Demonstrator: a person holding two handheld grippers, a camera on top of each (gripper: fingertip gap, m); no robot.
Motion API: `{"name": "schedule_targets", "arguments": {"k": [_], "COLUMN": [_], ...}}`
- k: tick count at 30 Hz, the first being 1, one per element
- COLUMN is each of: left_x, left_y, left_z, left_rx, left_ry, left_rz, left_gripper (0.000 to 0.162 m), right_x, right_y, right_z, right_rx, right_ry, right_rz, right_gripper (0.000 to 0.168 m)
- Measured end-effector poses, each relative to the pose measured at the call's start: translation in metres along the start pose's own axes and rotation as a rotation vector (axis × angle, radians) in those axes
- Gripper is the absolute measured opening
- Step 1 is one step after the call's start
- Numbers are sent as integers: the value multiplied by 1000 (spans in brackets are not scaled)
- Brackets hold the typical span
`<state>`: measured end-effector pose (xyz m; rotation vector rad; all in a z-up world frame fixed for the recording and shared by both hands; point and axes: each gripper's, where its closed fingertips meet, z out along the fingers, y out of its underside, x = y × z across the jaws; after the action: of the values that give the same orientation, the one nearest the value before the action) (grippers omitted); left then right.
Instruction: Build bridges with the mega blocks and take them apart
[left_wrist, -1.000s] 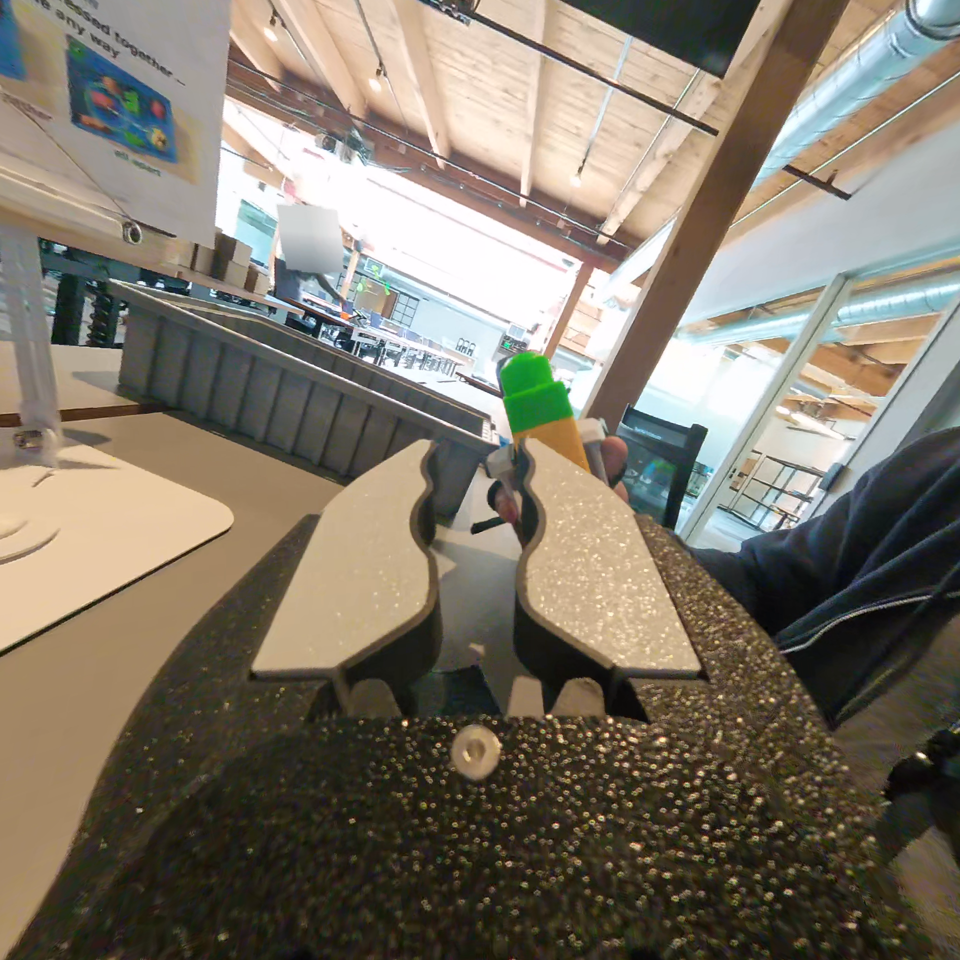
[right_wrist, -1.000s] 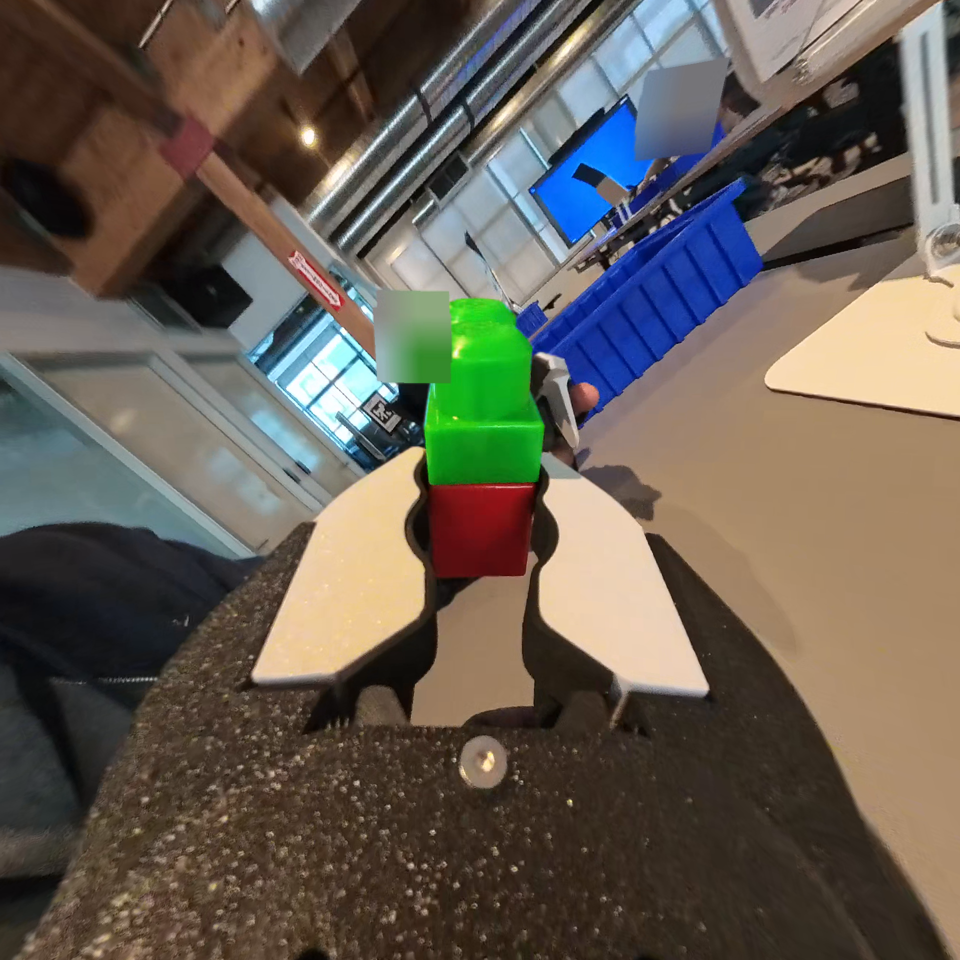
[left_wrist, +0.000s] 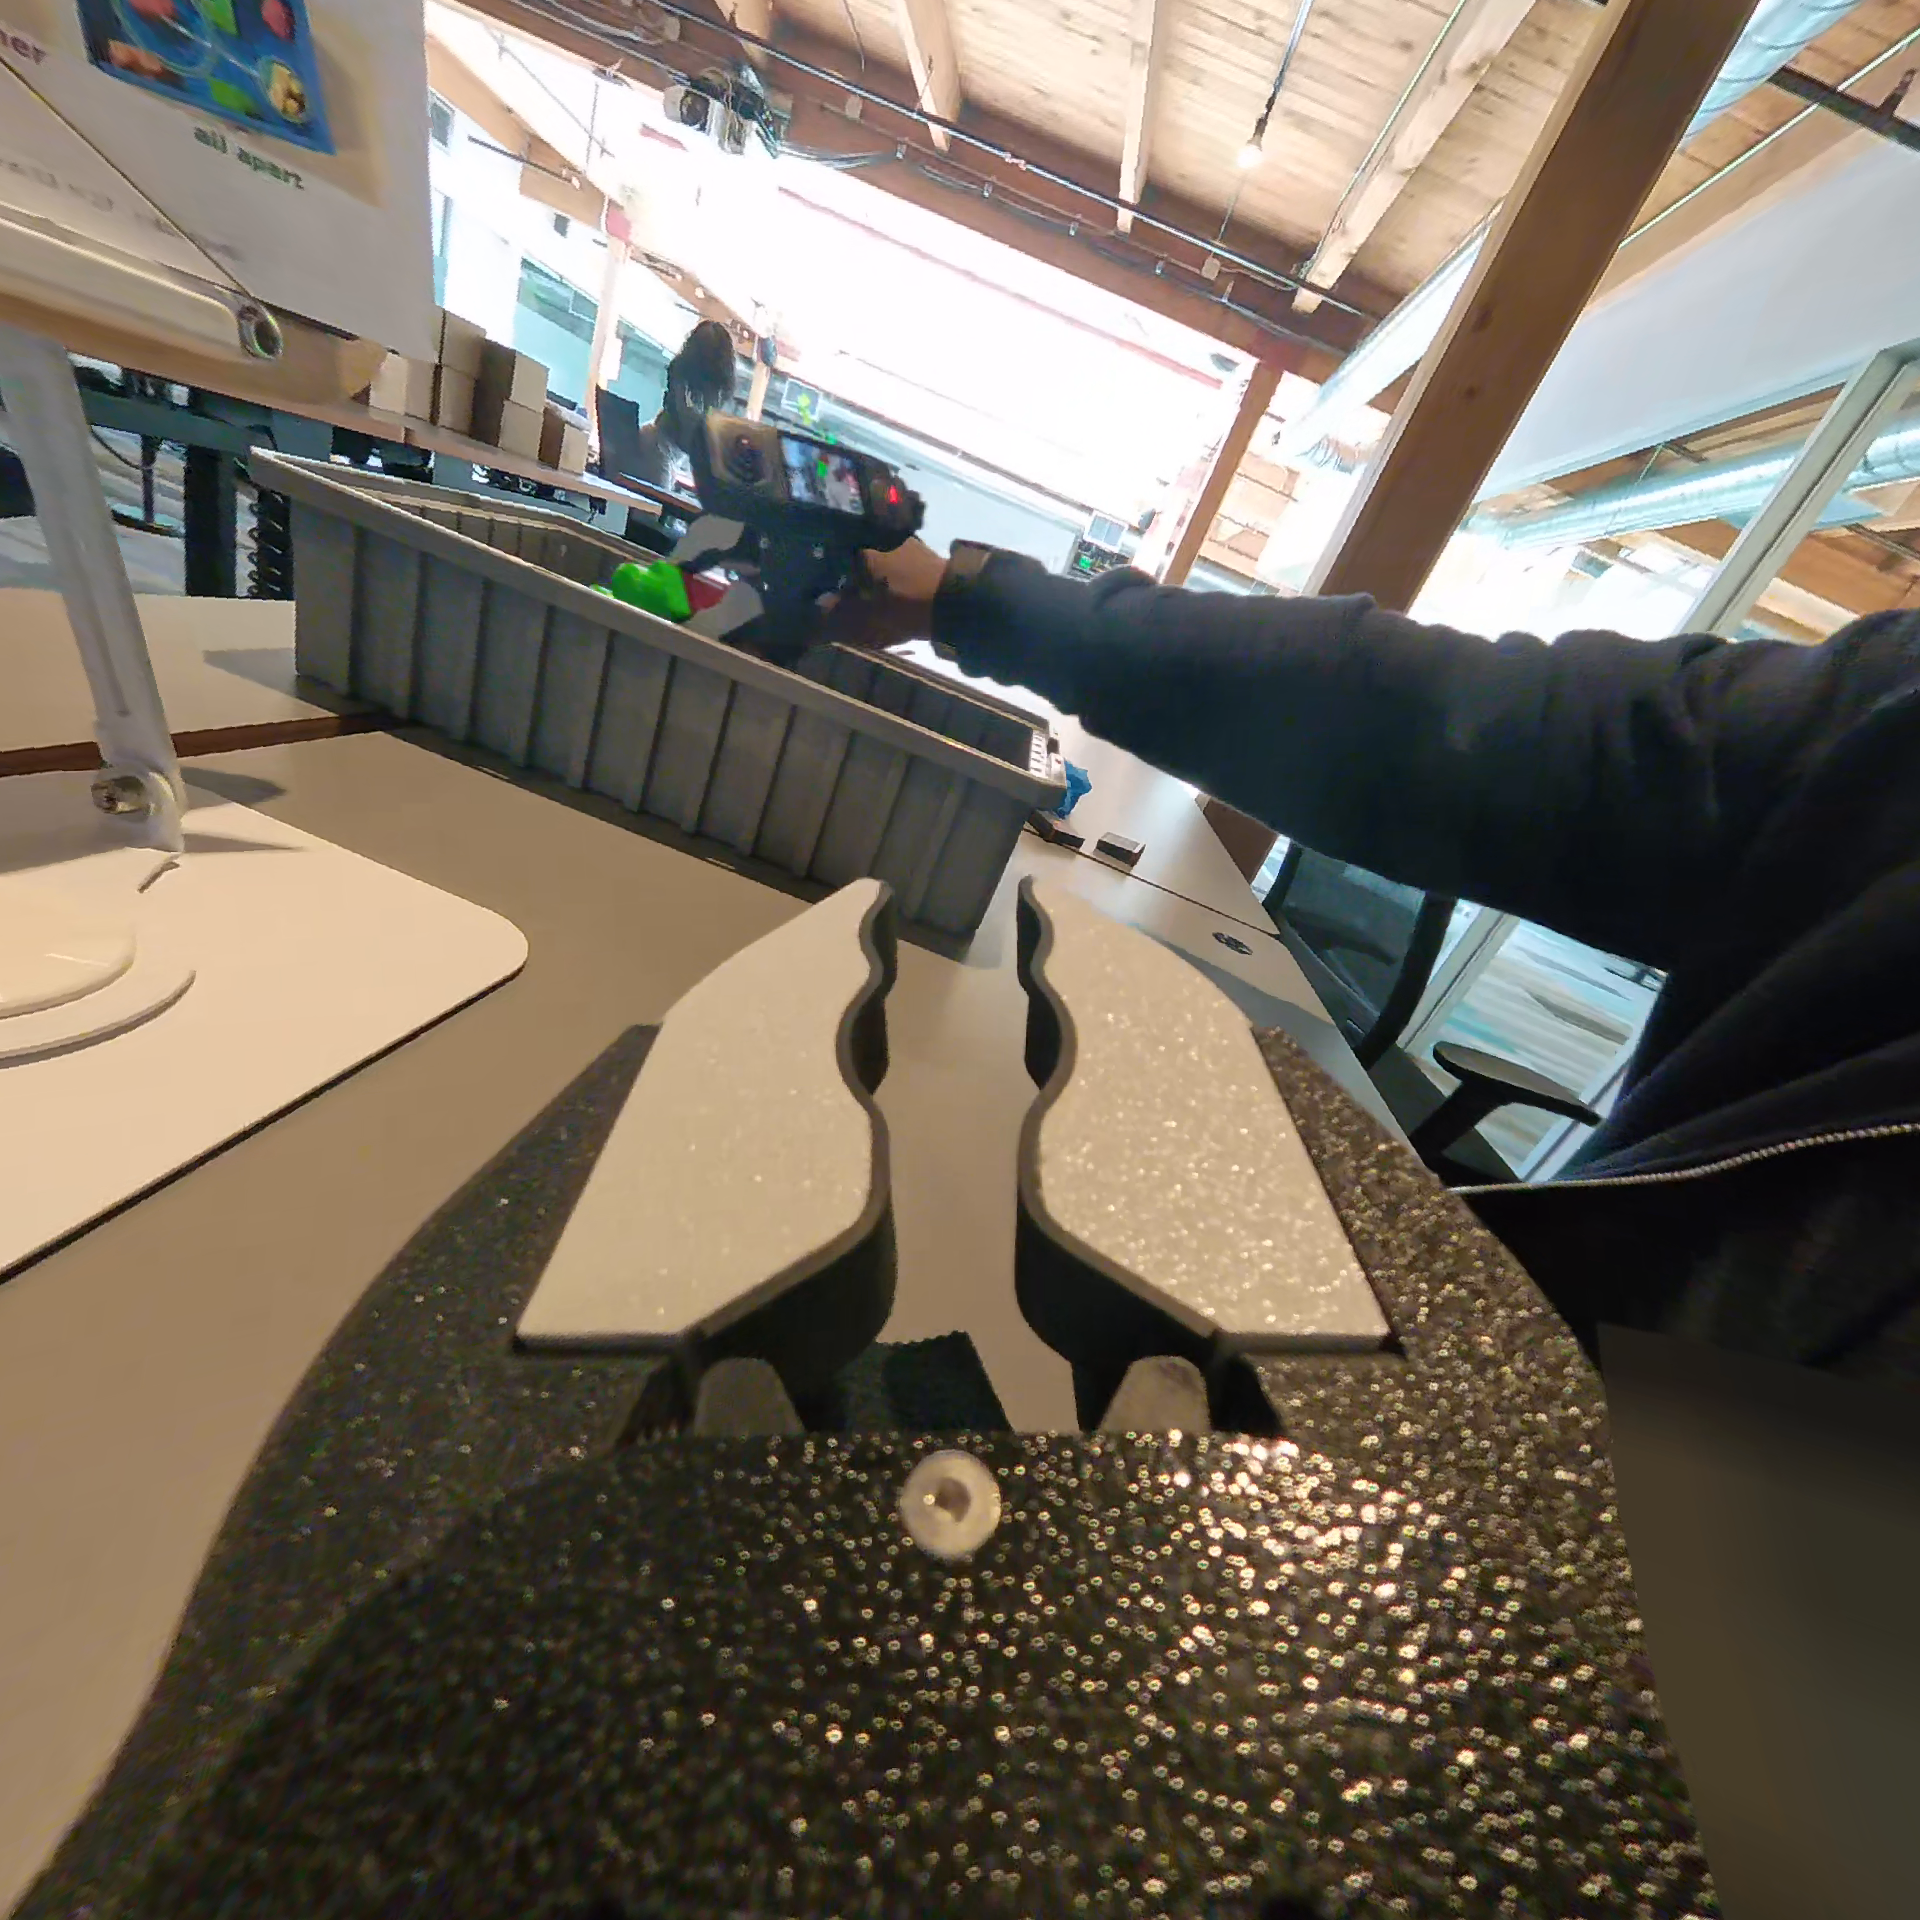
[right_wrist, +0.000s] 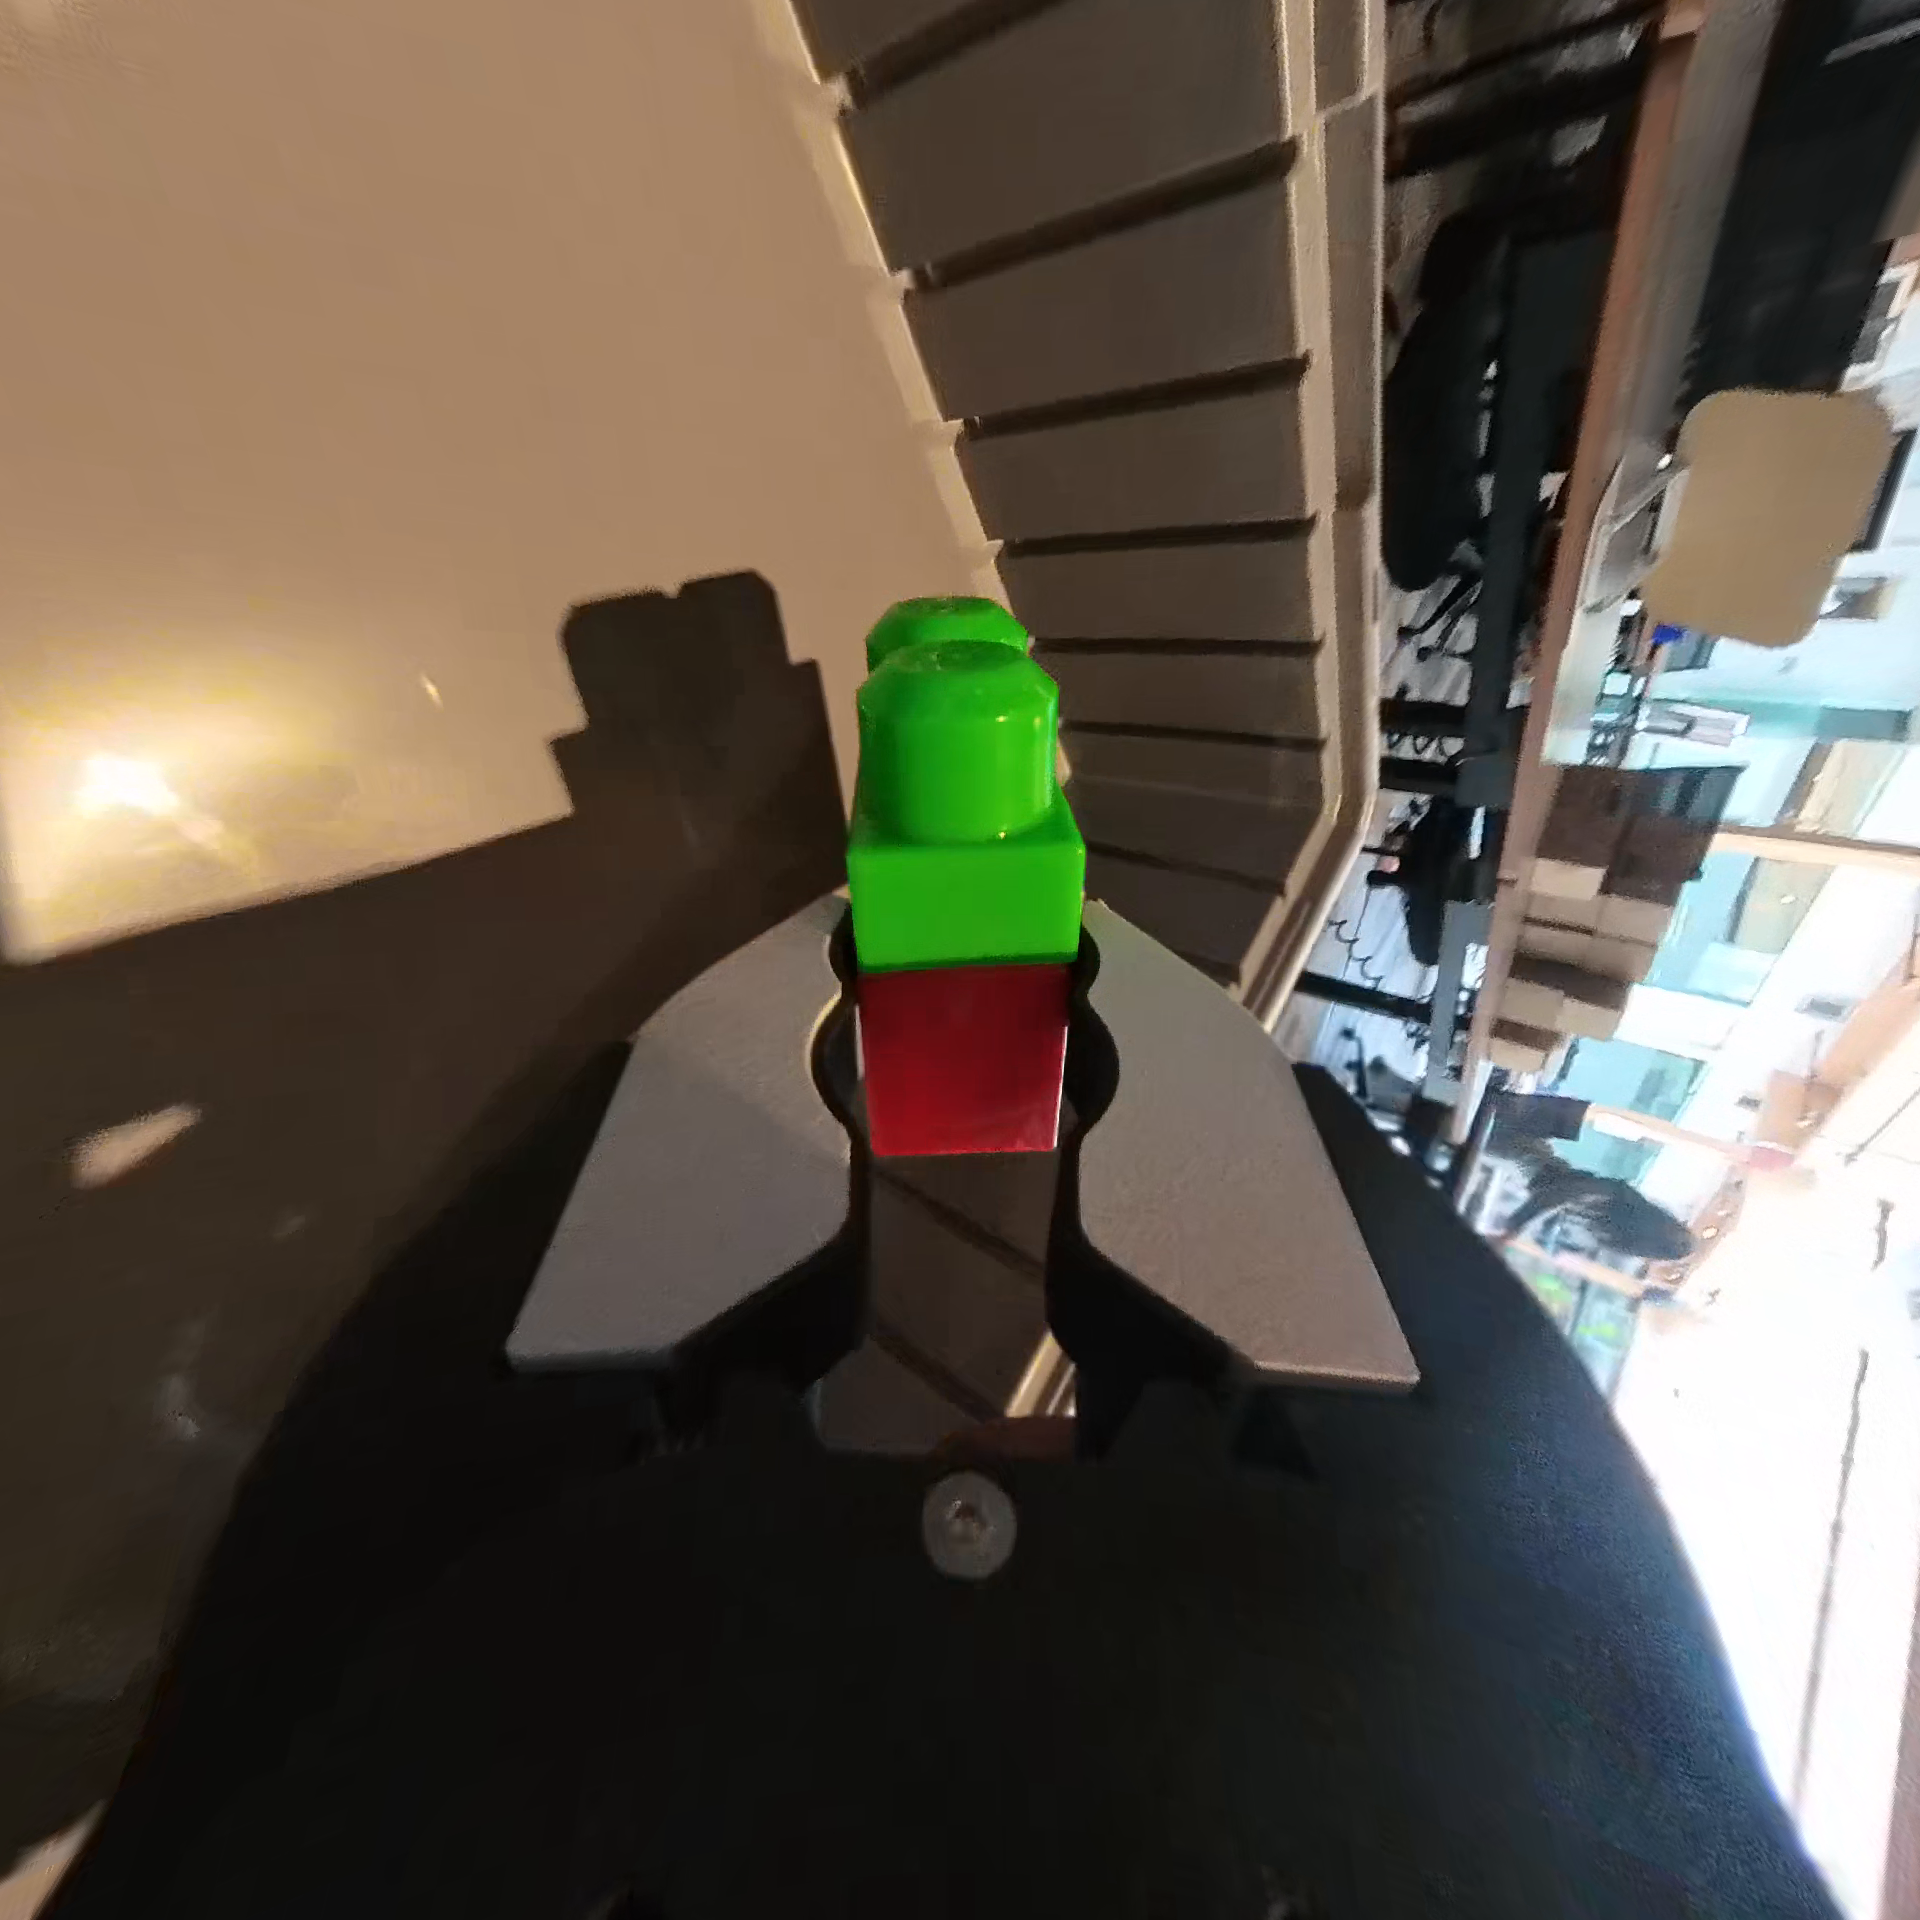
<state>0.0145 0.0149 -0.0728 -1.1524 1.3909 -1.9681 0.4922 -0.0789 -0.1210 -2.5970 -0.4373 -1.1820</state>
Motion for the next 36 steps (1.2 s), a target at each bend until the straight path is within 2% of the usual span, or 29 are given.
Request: {"name": "schedule_targets", "arguments": {"k": [6,13,24,28,30,33,36], "left_x": [-4,-5,-5,-4,-4,-2,-4], "left_y": [-3,-3,-2,-1,-2,-7,-11], "left_z": [-2,-3,-3,-2,-2,-3,-3], "left_rx": [11,11,-6,-14,-15,-4,1], "left_ry": [-7,-5,-17,-23,-29,-44,-83], "left_rz": [-7,-13,2,13,20,45,89], "left_gripper": [20,19,19,19,19,18,18], "right_x": [-5,-21,-40,-41,-35,-21,-18], "right_y": [2,3,2,3,-7,-42,-88], "right_z": [21,25,3,-19,-40,-96,-173], "right_rx": [-75,-94,-77,-39,52,294,577], "right_ry": [-35,-149,-320,-360,-378,-430,-505], "right_rz": [6,70,159,192,273,449,575], "right_gripper": [37,39,71,76,75,67,61]}}
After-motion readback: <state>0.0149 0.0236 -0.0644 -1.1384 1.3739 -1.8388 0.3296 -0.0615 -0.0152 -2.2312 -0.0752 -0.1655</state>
